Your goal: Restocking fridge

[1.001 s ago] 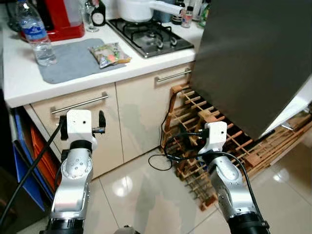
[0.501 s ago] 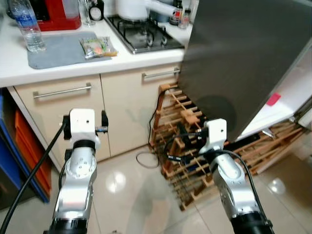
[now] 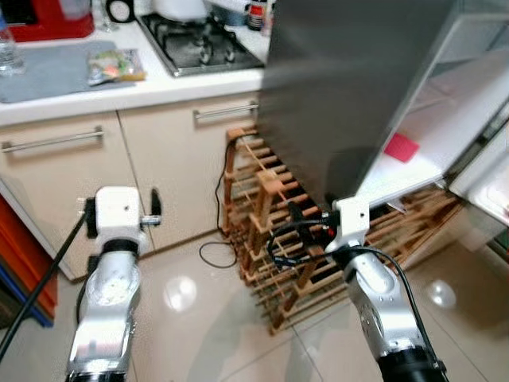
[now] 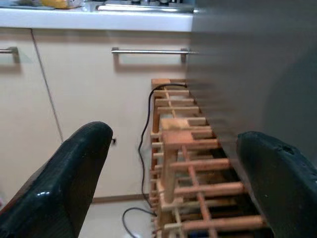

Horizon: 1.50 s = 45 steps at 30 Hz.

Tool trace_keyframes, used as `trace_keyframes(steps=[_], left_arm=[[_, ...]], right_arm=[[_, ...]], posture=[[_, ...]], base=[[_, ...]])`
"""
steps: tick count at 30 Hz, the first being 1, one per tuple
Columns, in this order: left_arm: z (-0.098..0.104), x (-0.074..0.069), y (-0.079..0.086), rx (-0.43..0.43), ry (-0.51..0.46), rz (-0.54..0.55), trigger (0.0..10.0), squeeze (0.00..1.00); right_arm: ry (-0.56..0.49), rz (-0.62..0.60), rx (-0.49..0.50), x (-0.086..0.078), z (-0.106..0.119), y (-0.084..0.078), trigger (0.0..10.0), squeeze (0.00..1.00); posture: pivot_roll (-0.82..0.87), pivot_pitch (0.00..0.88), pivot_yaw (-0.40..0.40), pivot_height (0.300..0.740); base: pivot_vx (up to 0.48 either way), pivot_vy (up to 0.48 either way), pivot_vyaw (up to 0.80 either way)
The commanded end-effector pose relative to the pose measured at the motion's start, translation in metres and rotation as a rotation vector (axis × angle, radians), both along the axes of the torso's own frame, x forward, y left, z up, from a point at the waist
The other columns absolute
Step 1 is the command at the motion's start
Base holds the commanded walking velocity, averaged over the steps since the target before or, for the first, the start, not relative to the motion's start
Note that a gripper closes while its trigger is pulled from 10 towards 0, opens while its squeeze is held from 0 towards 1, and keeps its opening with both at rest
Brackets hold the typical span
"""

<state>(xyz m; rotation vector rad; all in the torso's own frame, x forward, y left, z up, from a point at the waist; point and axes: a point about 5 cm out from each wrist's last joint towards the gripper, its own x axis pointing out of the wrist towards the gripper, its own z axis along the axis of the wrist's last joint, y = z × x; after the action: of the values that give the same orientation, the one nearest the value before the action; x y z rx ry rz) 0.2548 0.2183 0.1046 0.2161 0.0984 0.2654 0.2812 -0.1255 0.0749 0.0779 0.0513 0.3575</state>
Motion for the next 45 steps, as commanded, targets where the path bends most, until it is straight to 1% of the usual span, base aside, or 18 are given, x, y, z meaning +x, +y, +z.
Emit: trace_keyframes(steps=[1,3,4,6,8,10,14,15,16,17,18,21,24,28,32,39,42,45], left_arm=[[0.001,0.003,0.001,0.009,0.011,0.022,10.0,0.00],[-0.001,0.006,-0.002,-0.023,0.021,0.039,10.0,0.00],[0.000,0.008,-0.006,-0.044,0.016,0.031,10.0,0.00],[0.004,0.011,-0.014,-0.060,-0.006,-0.003,10.0,0.00],[0.010,0.013,-0.016,-0.008,-0.037,-0.045,10.0,0.00],[0.015,0.014,-0.012,0.046,-0.058,-0.068,10.0,0.00],[0.015,0.014,-0.001,-0.017,-0.055,-0.033,10.0,0.00],[0.014,0.014,-0.002,-0.035,-0.048,-0.043,10.0,0.00],[0.011,0.012,-0.003,0.031,-0.023,-0.046,10.0,0.00],[0.008,0.010,-0.004,0.042,-0.004,-0.047,10.0,0.00],[0.006,0.009,-0.005,0.023,0.006,-0.047,10.0,0.00],[0.010,0.013,-0.014,-0.050,-0.033,-0.063,10.0,0.00],[0.014,0.015,-0.018,-0.059,-0.051,-0.075,10.0,0.00],[0.022,0.014,-0.029,-0.031,-0.097,-0.154,10.0,0.00],[0.020,0.010,-0.024,-0.115,-0.097,-0.120,10.0,0.00],[0.020,0.010,-0.025,-0.082,-0.096,-0.114,10.0,0.00],[0.021,0.013,-0.024,-0.051,-0.095,-0.097,10.0,0.00],[0.021,0.016,-0.022,-0.053,-0.093,-0.098,10.0,0.00]], right_arm=[[0.001,-0.018,0.025,0.000,0.002,-0.001,10.0,0.11],[0.018,-0.053,0.016,0.002,0.001,-0.001,10.0,0.10],[0.026,-0.055,0.009,0.004,0.000,0.000,10.0,0.08],[0.011,-0.034,0.003,0.006,0.003,0.003,10.0,0.09],[-0.004,-0.024,0.006,0.007,0.005,0.006,10.0,0.09],[-0.006,-0.029,0.006,0.008,0.006,0.006,10.0,0.10],[-0.013,-0.032,0.005,0.008,0.007,0.004,10.0,0.11],[-0.013,-0.034,0.002,0.008,0.007,0.004,10.0,0.11],[-0.012,-0.036,0.000,0.008,0.007,0.004,10.0,0.12],[-0.010,-0.037,-0.002,0.008,0.006,0.004,10.0,0.12],[-0.009,-0.039,-0.003,0.007,0.006,0.003,10.0,0.13],[0.010,-0.049,0.004,0.006,0.002,0.002,10.0,0.16],[0.017,-0.037,0.001,0.005,0.000,0.004,10.0,0.18],[0.025,-0.015,0.006,0.006,-0.001,0.007,10.0,0.22],[0.023,-0.010,0.014,0.010,0.001,0.007,10.0,0.24],[0.021,0.004,0.024,0.013,0.002,0.008,10.0,0.26],[0.020,0.008,0.026,0.014,0.002,0.009,10.0,0.28],[0.019,0.009,0.025,0.015,0.003,0.008,10.0,0.28]], posture=[[-0.03,0.000,-0.075,0.740],[-0.03,0.000,-0.074,0.740],[-0.03,0.000,-0.072,0.740],[-0.03,0.000,-0.070,0.740],[-0.02,0.000,-0.070,0.740],[-0.02,0.000,-0.069,0.740],[-0.02,0.000,-0.068,0.740],[-0.02,0.000,-0.067,0.740],[-0.03,0.000,-0.064,0.740],[-0.03,0.000,-0.064,0.740],[-0.03,0.000,-0.061,0.740],[-0.03,0.000,-0.065,0.740],[-0.02,0.000,-0.069,0.740],[-0.01,0.000,-0.080,0.740],[0.00,0.000,-0.087,0.740],[0.01,0.000,-0.088,0.740],[0.01,0.000,-0.088,0.740],[0.01,0.000,-0.087,0.740]], base=[[0.000,0.000,0.00],[0.000,0.000,0.00],[0.000,0.000,0.00],[0.000,0.000,0.35],[0.000,0.000,0.63],[0.000,0.000,0.59],[0.000,0.000,0.58],[0.000,0.000,0.58],[0.000,0.000,0.58],[0.000,0.000,0.57],[0.000,0.000,0.58],[0.000,0.000,0.57],[0.000,0.000,0.57],[0.000,0.000,0.57],[0.000,0.120,0.57],[0.000,0.480,0.55],[0.000,0.000,0.54],[0.000,0.000,0.54]])
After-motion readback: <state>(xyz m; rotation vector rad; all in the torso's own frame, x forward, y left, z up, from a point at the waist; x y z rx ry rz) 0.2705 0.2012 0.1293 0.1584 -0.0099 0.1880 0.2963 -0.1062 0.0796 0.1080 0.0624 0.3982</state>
